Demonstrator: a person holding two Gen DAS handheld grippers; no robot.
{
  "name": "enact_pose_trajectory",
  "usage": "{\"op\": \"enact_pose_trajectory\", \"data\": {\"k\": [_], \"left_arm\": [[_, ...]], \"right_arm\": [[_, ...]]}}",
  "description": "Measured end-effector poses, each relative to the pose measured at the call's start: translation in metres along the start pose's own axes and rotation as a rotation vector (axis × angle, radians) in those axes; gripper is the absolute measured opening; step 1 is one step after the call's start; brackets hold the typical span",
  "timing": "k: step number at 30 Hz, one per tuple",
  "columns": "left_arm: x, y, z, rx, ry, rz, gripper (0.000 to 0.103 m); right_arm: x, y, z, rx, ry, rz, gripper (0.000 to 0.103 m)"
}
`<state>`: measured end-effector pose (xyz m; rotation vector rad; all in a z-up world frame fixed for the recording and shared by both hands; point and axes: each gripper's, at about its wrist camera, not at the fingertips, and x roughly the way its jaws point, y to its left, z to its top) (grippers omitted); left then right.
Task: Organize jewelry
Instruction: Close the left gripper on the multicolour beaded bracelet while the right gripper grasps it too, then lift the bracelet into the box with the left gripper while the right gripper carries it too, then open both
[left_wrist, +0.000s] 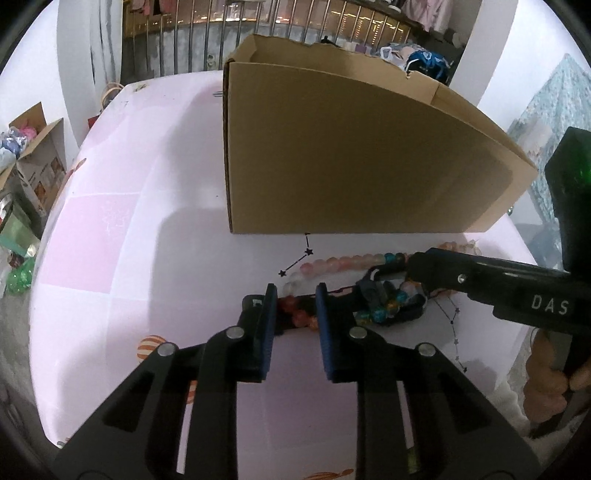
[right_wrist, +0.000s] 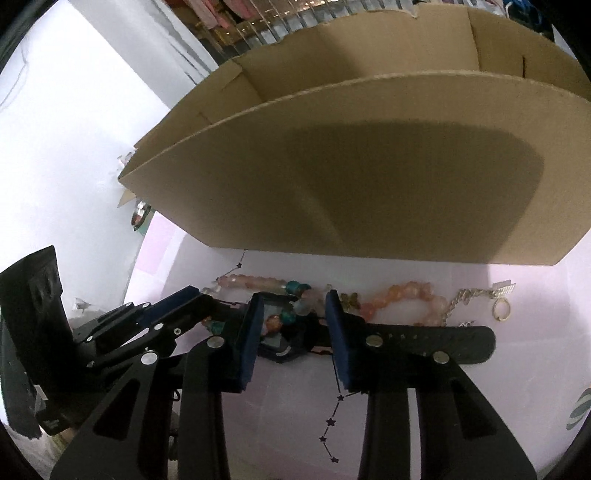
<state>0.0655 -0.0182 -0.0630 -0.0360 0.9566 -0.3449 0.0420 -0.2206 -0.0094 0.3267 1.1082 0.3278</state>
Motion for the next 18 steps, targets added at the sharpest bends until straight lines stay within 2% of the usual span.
{"op": "enact_pose_trajectory", "data": {"k": [5, 11, 12, 18], "left_arm": [[-0.002, -0.003, -0.003, 0.007, -0.004, 0.006, 0.02], [-0.001, -0.008, -0.004, 0.01, -0.012, 0.027, 0.013], [-0.002, -0.009, -0.004, 0.011, -0.014, 0.028, 0.011], [-0.003, -0.009, -0.003, 0.012, -0.026, 0.03, 0.008]], "right_arm": [[0.0, 0.002, -0.004, -0.007, 0.006, -0.009, 0.033], [0.007, 0.011, 0.003, -0.037, 0.005, -0.015, 0.017], [0.006, 0.012, 0.003, -0.042, 0.001, -0.02, 0.012], [0.002, 0.014, 0.002, -0.064, -0.015, -0.023, 0.01]]}}
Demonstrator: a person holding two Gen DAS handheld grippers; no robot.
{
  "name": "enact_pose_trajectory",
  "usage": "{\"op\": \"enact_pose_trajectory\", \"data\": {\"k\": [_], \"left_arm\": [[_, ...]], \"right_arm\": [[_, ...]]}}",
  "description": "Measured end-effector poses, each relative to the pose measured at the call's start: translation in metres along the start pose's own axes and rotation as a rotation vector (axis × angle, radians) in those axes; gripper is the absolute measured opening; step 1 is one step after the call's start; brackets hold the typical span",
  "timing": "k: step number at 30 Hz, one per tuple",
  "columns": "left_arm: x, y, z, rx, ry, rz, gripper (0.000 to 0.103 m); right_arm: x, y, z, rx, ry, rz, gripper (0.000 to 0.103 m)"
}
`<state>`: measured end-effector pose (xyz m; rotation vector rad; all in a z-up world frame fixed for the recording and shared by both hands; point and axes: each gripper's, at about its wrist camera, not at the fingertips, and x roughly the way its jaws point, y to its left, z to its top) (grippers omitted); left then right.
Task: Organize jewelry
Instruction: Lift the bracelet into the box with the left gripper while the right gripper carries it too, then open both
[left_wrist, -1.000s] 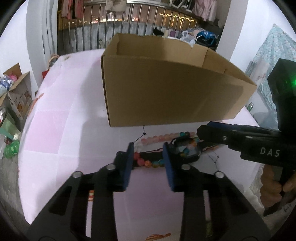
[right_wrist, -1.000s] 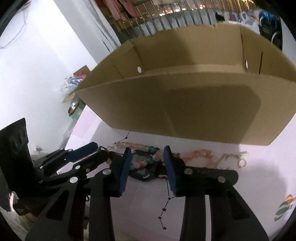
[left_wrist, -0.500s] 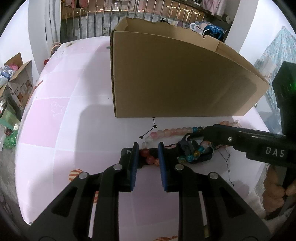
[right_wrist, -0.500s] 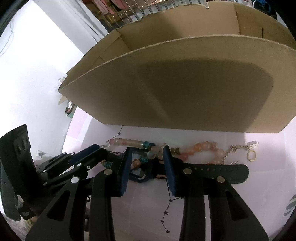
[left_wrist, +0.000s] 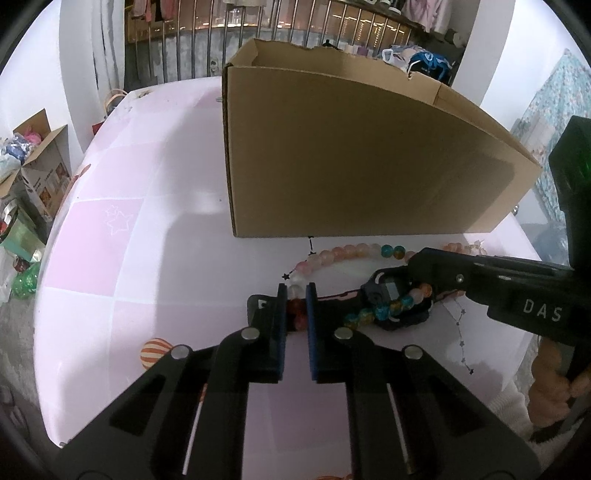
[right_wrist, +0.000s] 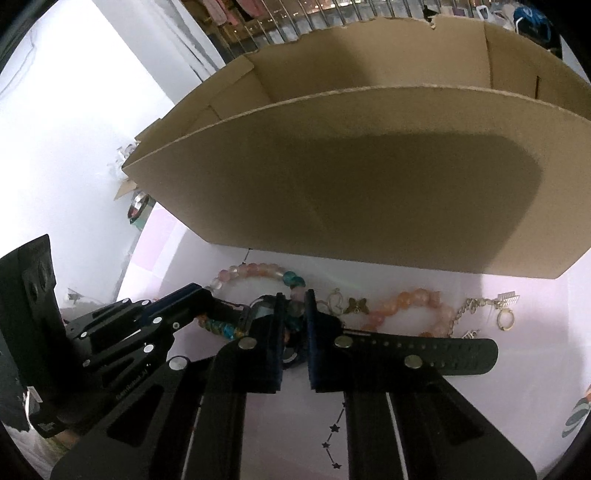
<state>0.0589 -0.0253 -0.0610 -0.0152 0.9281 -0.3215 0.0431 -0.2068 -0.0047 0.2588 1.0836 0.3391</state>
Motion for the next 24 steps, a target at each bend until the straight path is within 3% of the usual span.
{"op": "enact_pose_trajectory", "data": {"k": [14, 24], "left_arm": [[-0.04, -0.006, 0.01, -0.005, -0.118, 0.006, 0.008], [-0.108, -0.022, 0.024, 0.015, -0.27, 0.015, 0.008]], "right_arm": [[-0.034, 0.019, -0.001, -0.12, -0.119, -0.009, 0.01], [-0.083, 0.048, 0.001, -0.215, -0.257, 0.027, 0.01]]}}
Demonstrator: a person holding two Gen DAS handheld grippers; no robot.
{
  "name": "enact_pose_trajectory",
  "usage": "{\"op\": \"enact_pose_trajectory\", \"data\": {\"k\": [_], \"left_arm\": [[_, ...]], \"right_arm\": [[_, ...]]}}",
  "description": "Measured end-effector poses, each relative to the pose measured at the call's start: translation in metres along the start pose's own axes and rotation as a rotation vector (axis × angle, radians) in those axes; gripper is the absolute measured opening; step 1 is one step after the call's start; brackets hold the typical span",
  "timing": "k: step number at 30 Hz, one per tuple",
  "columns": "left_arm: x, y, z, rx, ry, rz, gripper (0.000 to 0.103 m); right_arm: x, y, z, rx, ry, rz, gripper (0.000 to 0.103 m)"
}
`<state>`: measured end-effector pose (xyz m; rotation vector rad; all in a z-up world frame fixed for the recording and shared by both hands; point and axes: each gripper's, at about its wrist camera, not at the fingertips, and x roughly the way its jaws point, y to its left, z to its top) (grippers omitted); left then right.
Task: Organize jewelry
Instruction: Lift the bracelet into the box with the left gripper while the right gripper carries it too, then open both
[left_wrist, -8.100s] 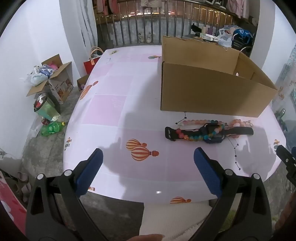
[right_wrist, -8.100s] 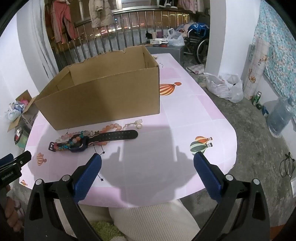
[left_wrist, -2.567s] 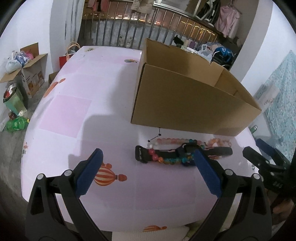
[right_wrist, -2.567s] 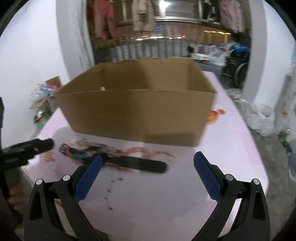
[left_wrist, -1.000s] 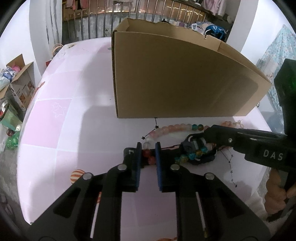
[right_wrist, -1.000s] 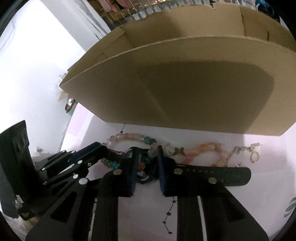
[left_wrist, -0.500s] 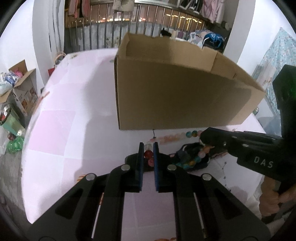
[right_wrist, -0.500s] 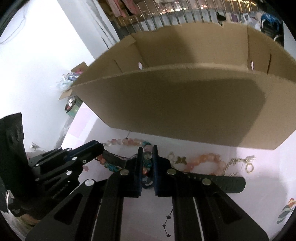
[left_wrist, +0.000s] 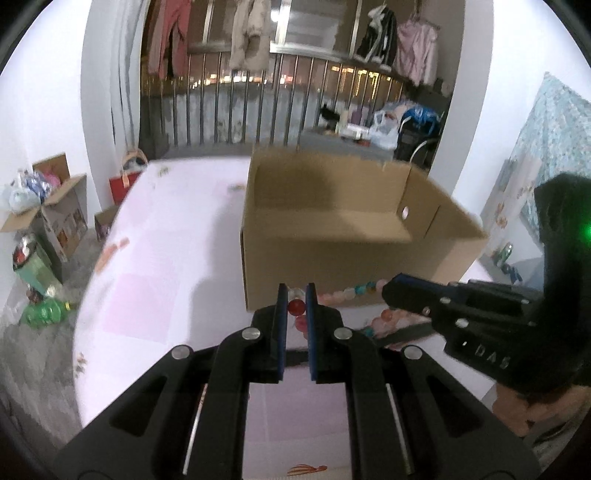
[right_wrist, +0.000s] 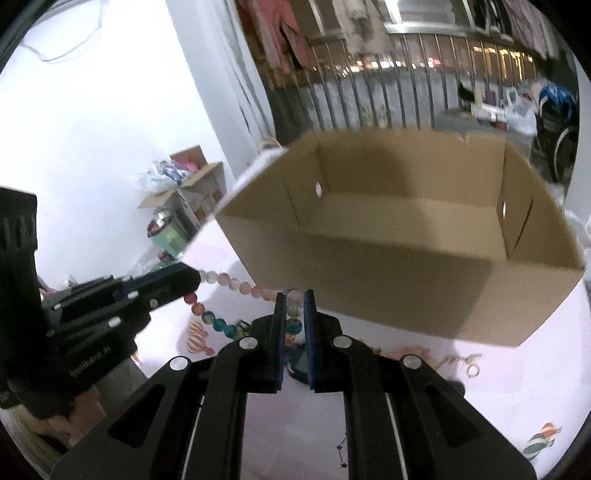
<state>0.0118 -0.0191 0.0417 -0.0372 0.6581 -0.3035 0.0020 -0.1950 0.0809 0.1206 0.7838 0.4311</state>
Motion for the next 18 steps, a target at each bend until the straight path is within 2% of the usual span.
{"op": "enact_pose_trajectory", "data": {"k": [3, 5, 8, 10, 14, 18], "left_arm": [[-0.019, -0.004, 0.02, 0.003, -0.054, -0.025, 0.008], [-0.03, -0.008, 0.04, 0.023, -0.1, -0.039, 0.008], [-0.033, -0.012, 0.077, 0.047, -0.131, -0.061, 0.008], [-0.027, -0.017, 0.098, 0.067, -0.128, -0.083, 0.008], [0.014, -0.021, 0.139, 0.087, -0.033, -0.115, 0.008], [0.092, -0.013, 0.164, 0.065, 0.144, -0.126, 0.008]], "right_arm": [[-0.016, 0.018, 0.02, -0.104, -0.088, -0.015, 0.01], [-0.026, 0.02, 0.034, -0.129, -0.13, -0.004, 0.01], [-0.028, 0.011, 0.062, -0.117, -0.14, 0.013, 0.01], [-0.019, 0.0, 0.082, -0.094, -0.116, 0.02, 0.01], [0.016, -0.03, 0.122, -0.005, -0.002, 0.047, 0.01], [0.068, -0.061, 0.15, 0.092, 0.136, 0.062, 0.01]]}}
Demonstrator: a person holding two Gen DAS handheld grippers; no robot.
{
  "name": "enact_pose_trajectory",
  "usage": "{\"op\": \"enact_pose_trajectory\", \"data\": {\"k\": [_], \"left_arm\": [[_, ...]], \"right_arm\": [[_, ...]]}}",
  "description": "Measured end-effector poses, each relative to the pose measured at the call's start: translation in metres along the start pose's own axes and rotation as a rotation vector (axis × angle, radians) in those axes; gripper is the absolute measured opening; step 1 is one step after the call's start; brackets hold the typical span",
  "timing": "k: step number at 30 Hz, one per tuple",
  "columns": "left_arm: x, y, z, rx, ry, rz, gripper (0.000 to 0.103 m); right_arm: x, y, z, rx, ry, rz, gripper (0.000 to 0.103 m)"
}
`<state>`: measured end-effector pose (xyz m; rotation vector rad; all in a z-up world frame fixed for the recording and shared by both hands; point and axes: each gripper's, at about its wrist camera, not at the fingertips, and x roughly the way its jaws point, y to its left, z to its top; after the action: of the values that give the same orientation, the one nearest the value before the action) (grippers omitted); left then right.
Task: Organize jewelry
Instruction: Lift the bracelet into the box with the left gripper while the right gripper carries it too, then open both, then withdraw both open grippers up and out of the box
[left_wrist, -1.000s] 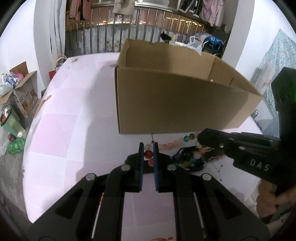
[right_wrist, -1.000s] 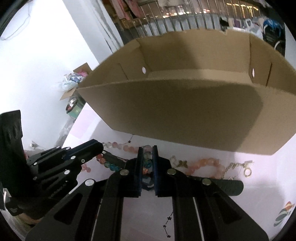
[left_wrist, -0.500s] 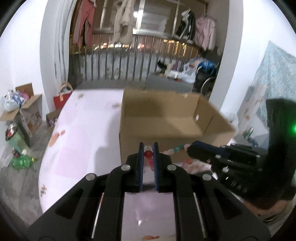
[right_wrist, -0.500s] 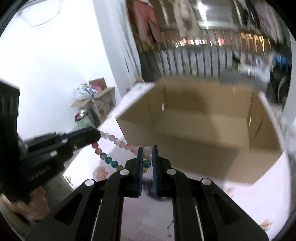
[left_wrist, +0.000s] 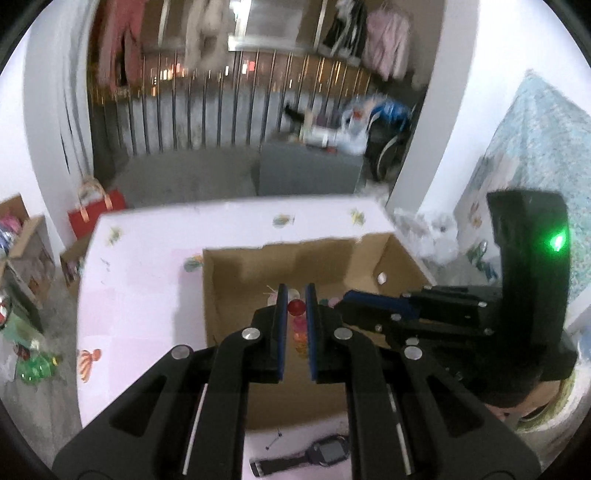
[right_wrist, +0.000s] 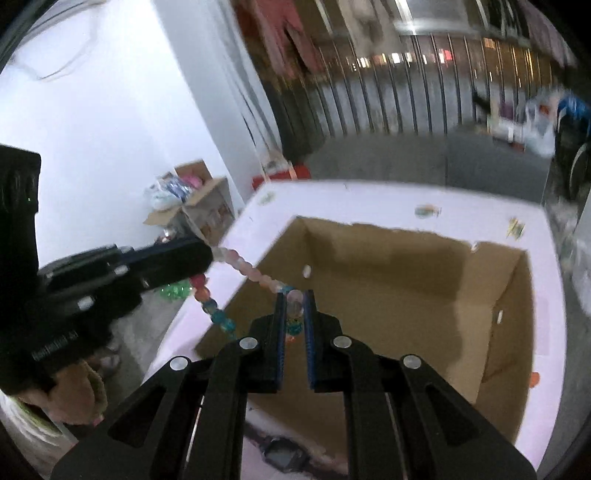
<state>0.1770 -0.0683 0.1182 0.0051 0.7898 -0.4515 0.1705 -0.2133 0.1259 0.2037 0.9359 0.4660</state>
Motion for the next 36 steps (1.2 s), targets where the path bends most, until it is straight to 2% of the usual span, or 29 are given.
{"op": "enact_pose_trajectory", "data": {"k": [3, 6, 9, 12, 18, 20, 25, 29, 30, 31, 32, 33, 36], "left_arm": [[0.046, 0.012, 0.011, 0.006, 0.091, 0.006, 0.008], [0.095, 0.022, 0.019, 0.01, 0.196, 0.061, 0.008], [0.121, 0.035, 0.024, 0.001, 0.243, 0.085, 0.008], [0.14, 0.041, 0.026, 0.006, 0.28, 0.116, 0.008], [0.152, 0.046, 0.023, -0.009, 0.303, 0.139, 0.011], [0.15, 0.045, 0.024, -0.004, 0.296, 0.145, 0.018], [0.137, 0.04, 0.027, 0.004, 0.265, 0.15, 0.018], [0.113, 0.034, 0.029, 0.033, 0.213, 0.159, 0.019], [0.108, 0.032, 0.029, 0.042, 0.202, 0.163, 0.02], [0.099, 0.028, 0.029, 0.061, 0.184, 0.172, 0.02], [0.092, 0.026, 0.029, 0.074, 0.171, 0.18, 0.023], [0.08, 0.023, 0.028, 0.088, 0.151, 0.191, 0.026], [0.046, 0.016, 0.025, 0.108, 0.091, 0.205, 0.034]], "right_arm": [[0.039, -0.022, 0.016, 0.067, 0.109, -0.006, 0.01], [0.072, -0.036, 0.028, 0.106, 0.202, -0.018, 0.01], [0.102, -0.048, 0.033, 0.152, 0.274, -0.026, 0.01], [0.119, -0.057, 0.034, 0.169, 0.299, -0.039, 0.01], [0.146, -0.068, 0.029, 0.182, 0.346, -0.069, 0.01], [0.148, -0.072, 0.03, 0.176, 0.34, -0.097, 0.011], [0.132, -0.071, 0.035, 0.164, 0.298, -0.1, 0.011], [0.104, -0.063, 0.04, 0.121, 0.241, -0.114, 0.012], [0.094, -0.06, 0.041, 0.11, 0.217, -0.125, 0.02], [0.085, -0.059, 0.042, 0.101, 0.193, -0.14, 0.034], [0.073, -0.055, 0.042, 0.084, 0.156, -0.162, 0.04], [0.063, -0.05, 0.042, 0.06, 0.123, -0.178, 0.045], [0.033, -0.035, 0.038, -0.004, 0.051, -0.204, 0.047]]}}
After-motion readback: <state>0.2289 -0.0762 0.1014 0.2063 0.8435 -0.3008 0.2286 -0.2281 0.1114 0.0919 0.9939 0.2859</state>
